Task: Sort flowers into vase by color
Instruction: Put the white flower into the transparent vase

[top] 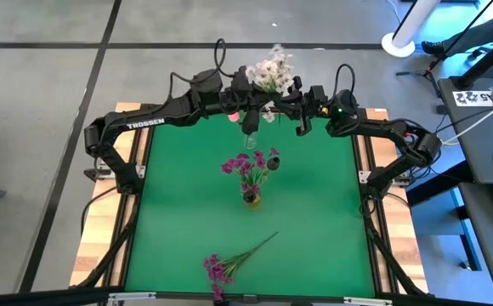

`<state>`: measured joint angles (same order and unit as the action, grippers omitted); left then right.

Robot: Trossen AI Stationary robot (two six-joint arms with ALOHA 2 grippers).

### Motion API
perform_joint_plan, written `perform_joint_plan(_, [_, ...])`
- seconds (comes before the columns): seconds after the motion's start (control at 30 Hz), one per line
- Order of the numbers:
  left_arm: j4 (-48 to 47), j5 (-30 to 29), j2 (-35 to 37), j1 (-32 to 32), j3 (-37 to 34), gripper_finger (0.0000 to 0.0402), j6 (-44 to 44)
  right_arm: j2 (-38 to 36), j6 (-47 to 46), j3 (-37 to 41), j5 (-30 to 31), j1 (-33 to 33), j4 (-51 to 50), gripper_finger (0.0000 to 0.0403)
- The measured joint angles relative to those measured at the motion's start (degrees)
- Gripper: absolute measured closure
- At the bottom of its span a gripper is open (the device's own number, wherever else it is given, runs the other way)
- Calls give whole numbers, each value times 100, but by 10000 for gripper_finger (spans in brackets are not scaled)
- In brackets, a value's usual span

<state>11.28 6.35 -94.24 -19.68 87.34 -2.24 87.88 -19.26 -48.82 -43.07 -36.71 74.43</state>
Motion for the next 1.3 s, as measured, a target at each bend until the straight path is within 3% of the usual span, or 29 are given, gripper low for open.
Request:
perform_joint_plan(0.37, [-92, -83, 219, 7, -1, 399, -8, -61, 0, 0, -19, -7, 91, 334])
perform_joint_plan(0.6, [-515, -319, 569, 70, 1, 400, -266, -367, 2, 0, -16, -7, 39, 235])
perform_joint_plan(0.87, [-978, -1042, 1419, 268, -1, 401, -973, -736, 44, 0, -262, -57, -286, 136])
perform_joint_plan(1.1, [-2186, -1354, 2493, 292, -27, 401, -1026, -987, 134, 0, -339, -176, -801, 123])
perform_joint_plan(1.3, [-2655, -1374, 3090, 140, -775, 401, -880, -1024, 170, 0, -458, -376, -1285, 127])
